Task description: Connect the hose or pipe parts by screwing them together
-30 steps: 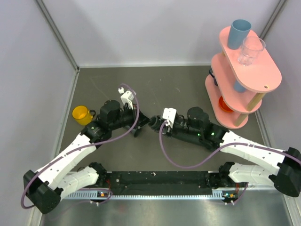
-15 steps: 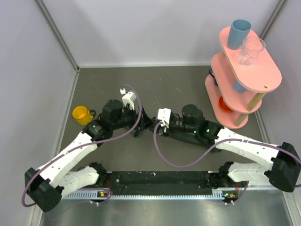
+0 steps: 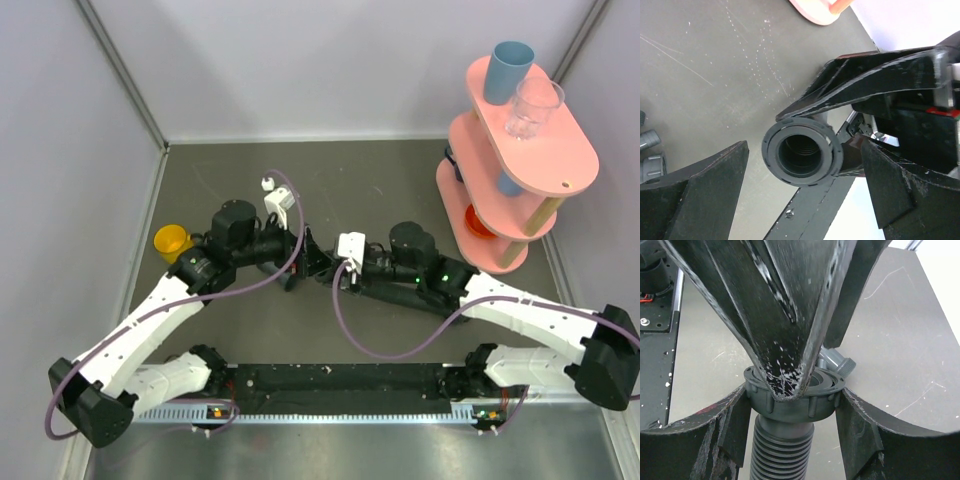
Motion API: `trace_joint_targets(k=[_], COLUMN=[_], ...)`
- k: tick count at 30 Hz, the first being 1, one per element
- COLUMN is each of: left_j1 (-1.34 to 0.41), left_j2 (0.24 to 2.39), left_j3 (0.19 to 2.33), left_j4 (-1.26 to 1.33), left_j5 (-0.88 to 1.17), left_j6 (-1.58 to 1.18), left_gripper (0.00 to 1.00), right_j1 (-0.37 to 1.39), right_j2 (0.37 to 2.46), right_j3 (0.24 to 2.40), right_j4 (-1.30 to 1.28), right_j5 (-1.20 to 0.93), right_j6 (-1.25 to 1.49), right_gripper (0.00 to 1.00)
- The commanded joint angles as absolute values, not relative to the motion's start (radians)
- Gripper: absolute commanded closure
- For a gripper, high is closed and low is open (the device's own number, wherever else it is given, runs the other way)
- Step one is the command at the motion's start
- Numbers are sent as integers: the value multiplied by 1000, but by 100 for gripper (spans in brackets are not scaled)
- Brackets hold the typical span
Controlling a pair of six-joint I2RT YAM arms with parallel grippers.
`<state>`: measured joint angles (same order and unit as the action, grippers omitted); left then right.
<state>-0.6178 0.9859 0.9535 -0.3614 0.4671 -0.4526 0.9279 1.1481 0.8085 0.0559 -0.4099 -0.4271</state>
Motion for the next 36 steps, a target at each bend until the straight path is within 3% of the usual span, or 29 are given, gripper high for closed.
trace_joint_targets(k=[1,14,18,21,22,25,28,29,31,36], left_j1=[-617,-618,-617,-617,-617,-617,-617,-617,-615,-614], left_j2=[1003,1058,1066,1062,1058,1040,1026,1023,1019,1012], left_j3=[962,896,887,881,879,874,870,868,865,868], left_j4=[-334,-230,-216,-201,-199,-189,-181,-175,-176,-176], left_j5=[506,609,620,627,627,634,634,627,621,612], left_j6=[-431,-517,-531,-537,-538,-546,-557,-557,-561,-564], left_gripper=[1,9,18,35,50,72,85,96,100,100], right_j1=[939,940,939,940,939,939,937,937,936,934], right_j2=[1086,1078,1080,1071,1059,1026,999,991,977,920], right_j3=[870,864,853,830,822,784,744,724,706,627], right_j4=[86,104,112,124,129,144,161,166,169,166], right_j5=[-442,-440,-442,-437,-428,-401,-377,-374,-365,-298], right_j6=[-436,-431,-425,-414,-407,-387,-365,-357,-341,-318], right_gripper=[69,69,69,64,61,48,40,40,39,27])
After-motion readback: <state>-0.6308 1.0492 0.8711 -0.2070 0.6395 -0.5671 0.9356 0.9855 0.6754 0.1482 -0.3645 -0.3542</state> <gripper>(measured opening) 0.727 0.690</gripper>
